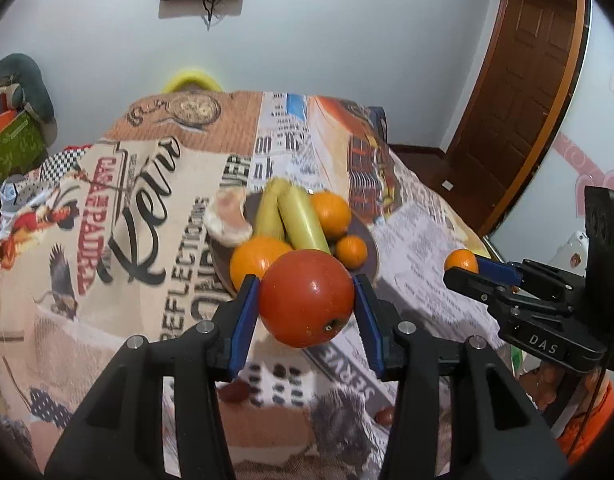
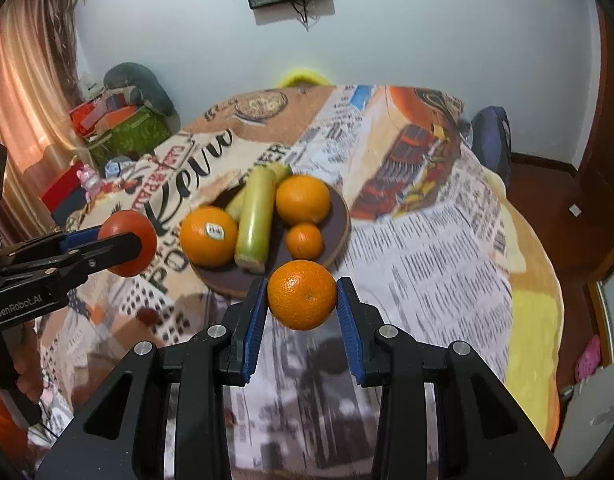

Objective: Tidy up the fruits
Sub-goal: 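Carry the tomato with the left tool while the right tool carries the tangerine onto the plate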

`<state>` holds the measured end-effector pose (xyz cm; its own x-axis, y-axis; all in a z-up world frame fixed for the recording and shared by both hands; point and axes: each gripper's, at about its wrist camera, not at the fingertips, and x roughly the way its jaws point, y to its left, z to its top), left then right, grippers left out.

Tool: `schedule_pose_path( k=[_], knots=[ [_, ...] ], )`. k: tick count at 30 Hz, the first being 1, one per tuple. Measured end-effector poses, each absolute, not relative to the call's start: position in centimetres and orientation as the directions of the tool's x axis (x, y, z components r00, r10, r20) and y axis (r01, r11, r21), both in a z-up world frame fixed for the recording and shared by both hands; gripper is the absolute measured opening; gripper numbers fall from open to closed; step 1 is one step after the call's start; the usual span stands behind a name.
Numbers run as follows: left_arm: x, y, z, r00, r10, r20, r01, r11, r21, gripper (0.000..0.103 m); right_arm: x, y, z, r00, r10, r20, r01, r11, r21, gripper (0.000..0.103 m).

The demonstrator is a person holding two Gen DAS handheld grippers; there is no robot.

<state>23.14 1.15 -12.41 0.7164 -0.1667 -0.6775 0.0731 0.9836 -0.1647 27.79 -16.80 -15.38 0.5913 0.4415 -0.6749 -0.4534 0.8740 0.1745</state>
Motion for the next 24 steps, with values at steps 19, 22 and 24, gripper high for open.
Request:
schedule_pose_path(
  k=[19,22,24],
  knots=[
    [29.6,2.9,-10.6,0.768,-0.147,-0.623,0.061,0.986,-0.158,0.046,32.6,-13.6,-13.1,0.628,0.478,-0.614,-0.498,0.853,0.154,0.032],
    [30.6,3.2,-11.0,0.766,-0.145,-0.626,0.057,0.986,-0.159,0.046,33.5,-13.2,-13.6,0.621,0.481,-0.618,-0.501,0.851,0.158,0.032],
    [31.3,3.2,-11.4,0.763,-0.143,-0.630,0.056,0.986,-0.157,0.046,34.0,-12.9,-14.1,0.614,0.481,-0.625,-0.503,0.849,0.160,0.032]
  ],
)
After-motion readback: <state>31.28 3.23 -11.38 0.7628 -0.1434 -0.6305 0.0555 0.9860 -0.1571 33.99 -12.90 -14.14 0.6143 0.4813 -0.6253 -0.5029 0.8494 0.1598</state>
